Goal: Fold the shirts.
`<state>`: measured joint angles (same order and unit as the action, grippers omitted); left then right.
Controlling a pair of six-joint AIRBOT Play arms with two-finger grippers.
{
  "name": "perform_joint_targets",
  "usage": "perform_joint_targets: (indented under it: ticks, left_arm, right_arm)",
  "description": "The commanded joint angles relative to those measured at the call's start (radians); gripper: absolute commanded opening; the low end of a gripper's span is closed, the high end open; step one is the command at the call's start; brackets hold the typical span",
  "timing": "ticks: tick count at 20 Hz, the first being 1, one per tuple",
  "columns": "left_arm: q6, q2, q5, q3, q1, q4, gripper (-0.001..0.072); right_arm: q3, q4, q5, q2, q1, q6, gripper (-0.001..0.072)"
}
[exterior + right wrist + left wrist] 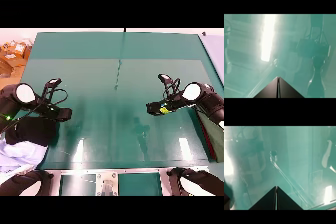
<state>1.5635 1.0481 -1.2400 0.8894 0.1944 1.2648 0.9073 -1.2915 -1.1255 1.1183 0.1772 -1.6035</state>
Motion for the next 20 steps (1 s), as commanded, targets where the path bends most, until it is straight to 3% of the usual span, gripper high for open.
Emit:
perform_joint_targets:
  ticks: [1, 3, 5, 6, 7, 8, 10, 12, 18, 19, 20]
  left_arm:
    - [-0.002, -0.001, 0.0, 0.0, 0.0, 0.014, 0.003]
    - [0.0, -0.001, -0.001, 0.0, 0.0, 0.085, 0.003]
    - [0.066, -0.001, -0.015, 0.0, 0.0, 0.248, 0.0032]
    - [0.116, -0.001, -0.036, -0.001, 0.0, 0.373, 0.0189]
    - [0.15, -0.001, -0.061, -0.001, 0.0, 0.486, 0.0606]
    - [0.204, -0.001, -0.088, -0.001, 0.0, 0.615, 0.07]
    - [0.245, -0.001, -0.114, -0.001, -0.025, 0.77, 0.0714]
    - [0.25, -0.001, -0.083, -0.012, -0.113, 0.758, 0.0714]
    - [0.249, -0.001, 0.115, -0.24, -0.301, 0.493, 0.0713]
    - [0.232, -0.001, 0.141, -0.264, -0.303, 0.472, 0.0691]
    - [0.233, -0.001, 0.151, -0.275, -0.303, 0.469, 0.0474]
  right_arm:
    - [0.0, 0.0, 0.0, -0.001, 0.001, 0.0, 0.0025]
    - [0.0, 0.0, 0.0, -0.001, 0.001, 0.0, 0.0025]
    - [0.0, 0.0, 0.0, -0.001, 0.001, 0.0, 0.0025]
    - [0.0, 0.0, 0.0, -0.001, 0.001, 0.0, 0.0025]
    - [0.0, 0.0, 0.0, -0.001, 0.001, 0.0, 0.0026]
    - [0.0, 0.0, 0.0, -0.001, 0.001, 0.0, 0.0025]
    - [0.0, 0.0, 0.0, -0.001, 0.001, 0.0, 0.0025]
    - [0.0, 0.0, 0.0, -0.001, 0.001, 0.0, 0.0025]
    - [0.0, 0.0, 0.0, -0.001, 0.001, 0.0, 0.0025]
    - [0.0, 0.0, 0.0, -0.001, 0.001, 0.0, 0.0025]
    - [0.0, 0.0, 0.0, -0.001, 0.001, 0.0, 0.0025]
